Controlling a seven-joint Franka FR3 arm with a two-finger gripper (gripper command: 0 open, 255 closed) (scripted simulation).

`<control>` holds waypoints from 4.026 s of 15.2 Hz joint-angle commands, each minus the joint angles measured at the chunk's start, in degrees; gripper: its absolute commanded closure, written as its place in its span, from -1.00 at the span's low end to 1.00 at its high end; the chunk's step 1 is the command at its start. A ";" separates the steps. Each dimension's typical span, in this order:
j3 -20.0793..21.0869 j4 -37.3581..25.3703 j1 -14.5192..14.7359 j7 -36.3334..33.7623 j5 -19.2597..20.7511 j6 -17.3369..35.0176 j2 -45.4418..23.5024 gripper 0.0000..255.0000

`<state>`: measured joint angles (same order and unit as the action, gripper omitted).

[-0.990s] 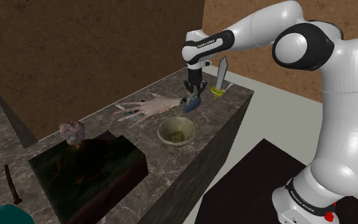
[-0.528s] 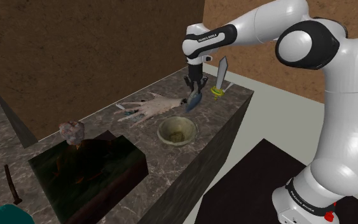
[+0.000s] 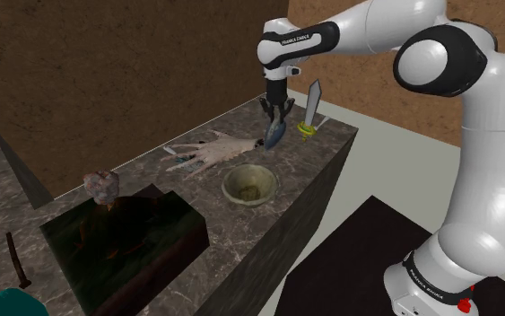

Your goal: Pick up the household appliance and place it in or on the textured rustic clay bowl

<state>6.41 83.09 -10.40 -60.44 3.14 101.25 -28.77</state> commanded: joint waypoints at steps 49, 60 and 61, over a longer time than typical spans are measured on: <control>10.12 28.30 11.91 -20.51 -6.91 1.54 27.67 1.00; 10.19 32.15 12.02 -20.52 -6.57 6.91 26.10 1.00; 10.19 32.15 12.02 -20.52 -6.57 6.91 26.10 1.00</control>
<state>16.61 115.24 1.62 -80.97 -3.43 108.12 -2.68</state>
